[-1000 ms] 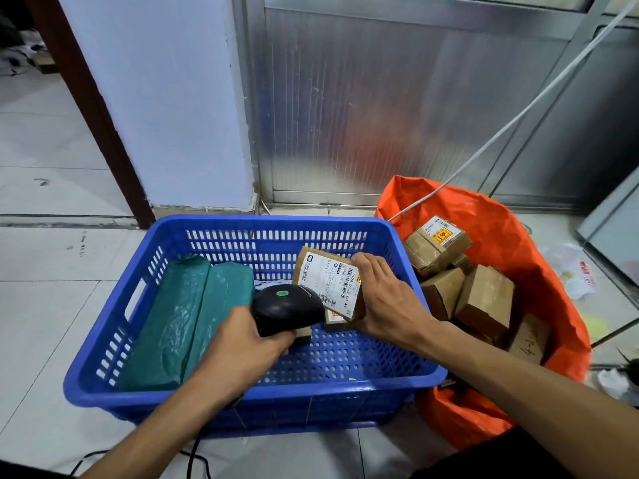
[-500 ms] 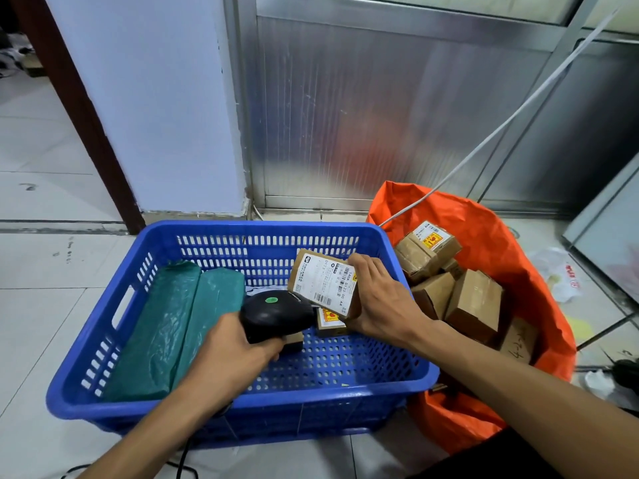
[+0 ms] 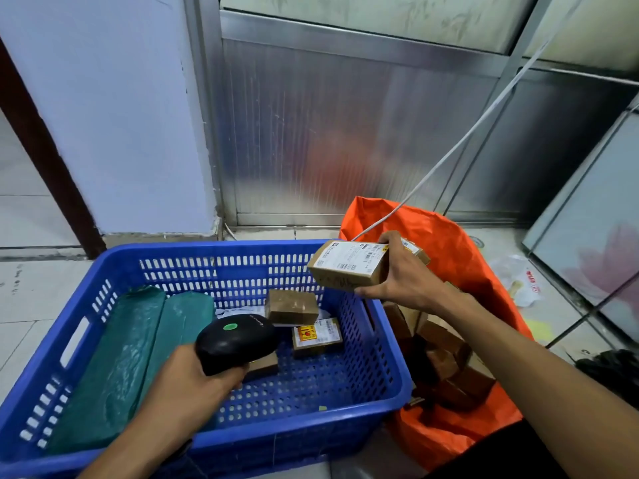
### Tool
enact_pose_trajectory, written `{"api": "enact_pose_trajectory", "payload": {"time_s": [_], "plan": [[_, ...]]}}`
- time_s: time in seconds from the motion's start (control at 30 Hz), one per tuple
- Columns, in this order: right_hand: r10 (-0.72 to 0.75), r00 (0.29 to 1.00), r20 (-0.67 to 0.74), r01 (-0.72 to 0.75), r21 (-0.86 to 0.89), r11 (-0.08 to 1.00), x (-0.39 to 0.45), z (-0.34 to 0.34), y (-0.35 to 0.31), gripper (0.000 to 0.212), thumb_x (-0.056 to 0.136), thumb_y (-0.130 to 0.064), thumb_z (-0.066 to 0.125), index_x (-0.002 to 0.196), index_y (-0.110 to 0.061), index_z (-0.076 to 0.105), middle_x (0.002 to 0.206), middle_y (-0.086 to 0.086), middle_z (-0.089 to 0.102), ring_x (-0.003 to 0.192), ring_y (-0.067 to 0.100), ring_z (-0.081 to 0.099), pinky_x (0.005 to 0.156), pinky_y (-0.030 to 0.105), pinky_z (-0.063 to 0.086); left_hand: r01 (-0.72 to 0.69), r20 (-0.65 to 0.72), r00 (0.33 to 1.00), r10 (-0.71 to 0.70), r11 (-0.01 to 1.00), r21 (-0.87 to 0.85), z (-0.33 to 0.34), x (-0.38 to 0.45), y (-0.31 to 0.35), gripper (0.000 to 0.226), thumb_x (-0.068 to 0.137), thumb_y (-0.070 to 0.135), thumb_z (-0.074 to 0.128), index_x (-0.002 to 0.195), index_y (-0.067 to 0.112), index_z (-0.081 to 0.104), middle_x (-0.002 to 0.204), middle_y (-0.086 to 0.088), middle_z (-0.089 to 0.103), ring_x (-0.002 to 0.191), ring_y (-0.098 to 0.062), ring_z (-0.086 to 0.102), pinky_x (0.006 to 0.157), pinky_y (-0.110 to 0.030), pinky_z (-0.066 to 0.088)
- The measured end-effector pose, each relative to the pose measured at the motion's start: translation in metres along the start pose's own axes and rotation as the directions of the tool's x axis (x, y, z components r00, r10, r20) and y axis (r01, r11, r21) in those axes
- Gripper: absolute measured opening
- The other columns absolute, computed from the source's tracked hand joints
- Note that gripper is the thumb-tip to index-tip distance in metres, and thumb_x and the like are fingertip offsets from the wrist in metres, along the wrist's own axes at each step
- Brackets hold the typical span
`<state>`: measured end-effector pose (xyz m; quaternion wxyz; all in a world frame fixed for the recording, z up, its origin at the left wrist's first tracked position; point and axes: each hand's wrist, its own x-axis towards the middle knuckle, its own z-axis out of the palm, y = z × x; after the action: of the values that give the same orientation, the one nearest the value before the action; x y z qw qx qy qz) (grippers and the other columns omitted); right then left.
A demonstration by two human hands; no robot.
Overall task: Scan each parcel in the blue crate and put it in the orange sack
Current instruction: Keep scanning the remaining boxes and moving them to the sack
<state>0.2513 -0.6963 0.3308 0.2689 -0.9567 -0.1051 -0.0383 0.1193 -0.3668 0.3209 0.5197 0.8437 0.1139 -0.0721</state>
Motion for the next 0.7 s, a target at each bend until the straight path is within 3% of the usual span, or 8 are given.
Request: {"api": "enact_pose_trajectory", "payload": {"time_s": [0.13, 0.37, 0.43, 0.53, 0.7], "plan": [[0.092, 0.995, -0.038, -0.092, 0.002, 0.996, 0.003, -0.02, 0.022, 0.092, 0.062, -0.043, 0.092, 0.125, -0.021, 0.029, 0.118, 0.003, 0.06, 0.107, 0.019, 0.061, 0.09, 0.042, 0.055, 0.0, 0.019, 1.0, 0.0, 1.0, 0.004, 0.001, 0.003, -0.005, 0.016, 0.077, 0.004, 0.08, 0.063, 0.005, 0.073, 0.058, -0.017, 0.068, 0.053, -0.025, 0.059, 0.063, -0.035, 0.046], [0.326, 0.919, -0.223, -0.311, 0.098, 0.945, 0.001, -0.049, 0.077, 0.086, 0.064, -0.033, 0.094, 0.121, -0.013, 0.034, 0.113, 0.006, 0.057, 0.102, 0.023, 0.059, 0.075, 0.031, 0.048, -0.016, 0.007, 1.0, 0.015, 0.999, 0.033, 0.003, 0.001, -0.003, 0.012, 0.075, 0.003, 0.081, 0.067, 0.003, 0.073, 0.056, -0.013, 0.07, 0.058, -0.026, 0.064, 0.066, -0.039, 0.053], [0.411, 0.875, -0.255, -0.398, 0.105, 0.911, -0.002, -0.05, 0.098, 0.088, 0.064, -0.039, 0.093, 0.122, -0.011, 0.033, 0.117, 0.009, 0.056, 0.105, 0.028, 0.058, 0.077, 0.036, 0.049, -0.019, 0.004, 1.0, 0.019, 0.999, 0.042, 0.004, 0.002, -0.003, 0.012, 0.075, 0.003, 0.082, 0.067, 0.004, 0.073, 0.054, -0.008, 0.07, 0.055, -0.021, 0.063, 0.061, -0.033, 0.049], [0.543, 0.792, -0.279, -0.536, 0.105, 0.837, -0.008, -0.046, 0.124, 0.099, 0.066, -0.045, 0.09, 0.131, -0.003, 0.029, 0.127, 0.018, 0.055, 0.115, 0.038, 0.056, 0.084, 0.042, 0.05, 0.008, 0.016, 1.0, -0.008, 0.999, 0.042, 0.005, 0.002, -0.004, 0.013, 0.074, 0.002, 0.081, 0.064, 0.006, 0.074, 0.055, -0.014, 0.069, 0.052, -0.022, 0.06, 0.059, -0.03, 0.044], [0.647, 0.695, -0.314, -0.636, 0.151, 0.756, -0.017, -0.031, 0.15, 0.122, 0.062, -0.054, 0.09, 0.147, -0.006, 0.016, 0.145, 0.024, 0.043, 0.13, 0.044, 0.048, 0.101, 0.054, 0.049, 0.038, 0.02, 0.999, -0.039, 0.998, 0.052, 0.007, 0.004, -0.005, 0.014, 0.072, 0.0, 0.081, 0.062, 0.007, 0.074, 0.055, -0.015, 0.068, 0.056, -0.028, 0.064, 0.066, -0.04, 0.053]]}}
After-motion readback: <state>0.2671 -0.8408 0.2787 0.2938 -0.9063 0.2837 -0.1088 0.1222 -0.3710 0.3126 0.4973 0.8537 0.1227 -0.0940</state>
